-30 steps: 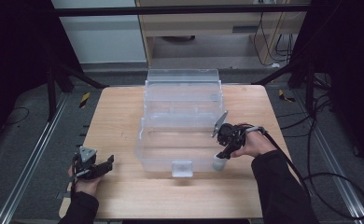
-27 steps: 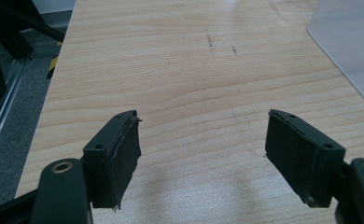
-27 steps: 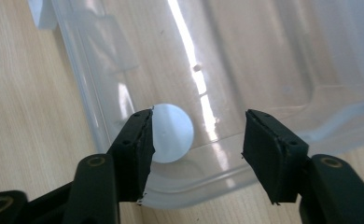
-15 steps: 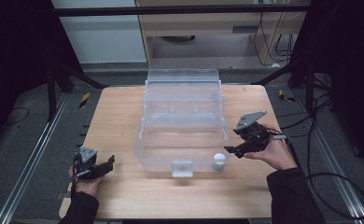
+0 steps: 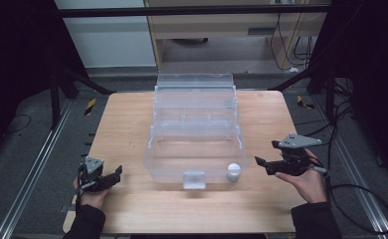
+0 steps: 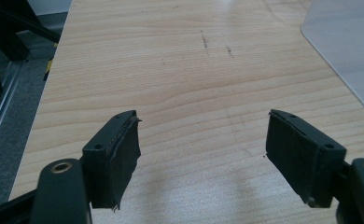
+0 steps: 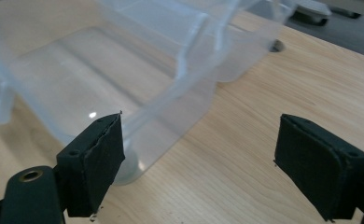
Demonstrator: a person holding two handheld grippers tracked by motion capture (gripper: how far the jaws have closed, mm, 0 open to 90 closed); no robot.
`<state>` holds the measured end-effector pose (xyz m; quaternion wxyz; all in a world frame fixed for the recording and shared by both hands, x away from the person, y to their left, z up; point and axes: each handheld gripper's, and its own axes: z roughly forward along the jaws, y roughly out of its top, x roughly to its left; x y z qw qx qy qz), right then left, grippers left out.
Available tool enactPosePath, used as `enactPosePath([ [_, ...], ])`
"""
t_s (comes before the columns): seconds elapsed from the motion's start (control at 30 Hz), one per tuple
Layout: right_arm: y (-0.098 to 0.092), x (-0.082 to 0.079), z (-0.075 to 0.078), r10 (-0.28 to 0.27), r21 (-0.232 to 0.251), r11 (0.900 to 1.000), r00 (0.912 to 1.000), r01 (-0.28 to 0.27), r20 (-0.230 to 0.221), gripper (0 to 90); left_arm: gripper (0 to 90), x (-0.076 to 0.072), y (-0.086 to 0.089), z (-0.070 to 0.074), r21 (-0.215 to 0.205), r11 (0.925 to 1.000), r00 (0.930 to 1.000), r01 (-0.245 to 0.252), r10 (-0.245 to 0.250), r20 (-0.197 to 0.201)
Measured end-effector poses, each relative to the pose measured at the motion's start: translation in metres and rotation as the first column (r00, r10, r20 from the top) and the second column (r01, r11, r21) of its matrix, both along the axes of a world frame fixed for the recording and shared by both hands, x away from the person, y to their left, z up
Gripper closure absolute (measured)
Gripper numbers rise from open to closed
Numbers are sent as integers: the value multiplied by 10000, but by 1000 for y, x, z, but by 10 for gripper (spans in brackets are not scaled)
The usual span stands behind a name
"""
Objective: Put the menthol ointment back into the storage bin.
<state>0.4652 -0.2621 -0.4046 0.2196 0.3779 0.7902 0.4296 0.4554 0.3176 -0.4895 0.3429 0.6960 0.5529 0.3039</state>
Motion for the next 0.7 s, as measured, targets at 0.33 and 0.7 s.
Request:
enactPosePath([
  [0.33, -34, 1, -41, -1954, 691, 9779, 9801, 1974, -343, 142, 251, 3, -1, 0, -92, 9999, 10000, 87, -86, 30],
  [0.7, -37, 9, -73, -2605, 437, 9638, 9640, 2629, -538, 121, 242, 5, 1, -1, -305, 9995, 10000, 75, -74, 43],
])
